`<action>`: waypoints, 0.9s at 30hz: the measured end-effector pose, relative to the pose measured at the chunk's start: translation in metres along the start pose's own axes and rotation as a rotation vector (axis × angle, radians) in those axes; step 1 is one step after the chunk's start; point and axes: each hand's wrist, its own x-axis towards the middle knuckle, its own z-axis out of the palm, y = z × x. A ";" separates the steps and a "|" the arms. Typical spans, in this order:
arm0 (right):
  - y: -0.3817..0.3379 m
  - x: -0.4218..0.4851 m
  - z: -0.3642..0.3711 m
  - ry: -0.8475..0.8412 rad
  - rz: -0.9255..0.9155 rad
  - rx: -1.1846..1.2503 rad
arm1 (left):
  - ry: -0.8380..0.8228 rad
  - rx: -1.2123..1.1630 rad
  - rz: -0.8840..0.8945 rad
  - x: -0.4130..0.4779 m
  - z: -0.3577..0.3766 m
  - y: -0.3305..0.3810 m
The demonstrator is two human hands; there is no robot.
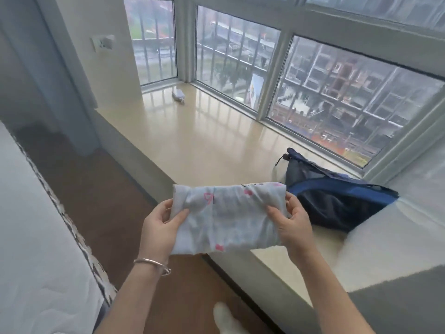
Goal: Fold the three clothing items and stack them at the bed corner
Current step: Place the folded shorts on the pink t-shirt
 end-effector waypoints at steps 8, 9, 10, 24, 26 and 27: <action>-0.012 0.185 0.113 -0.267 -0.010 -0.063 | 0.297 -0.033 0.039 0.149 -0.006 0.017; -0.017 0.204 0.130 -0.313 -0.009 -0.072 | 0.341 -0.047 0.041 0.165 -0.010 0.022; -0.021 0.222 0.148 -0.360 -0.014 -0.084 | 0.388 -0.059 0.045 0.180 -0.015 0.027; -0.040 0.362 0.463 -0.829 -0.124 -0.135 | 0.866 -0.101 0.078 0.361 -0.177 0.068; -0.044 0.378 0.519 -0.848 -0.131 -0.126 | 0.885 -0.093 0.082 0.400 -0.215 0.075; -0.047 0.387 0.548 -0.852 -0.136 -0.135 | 0.892 -0.091 0.085 0.420 -0.235 0.078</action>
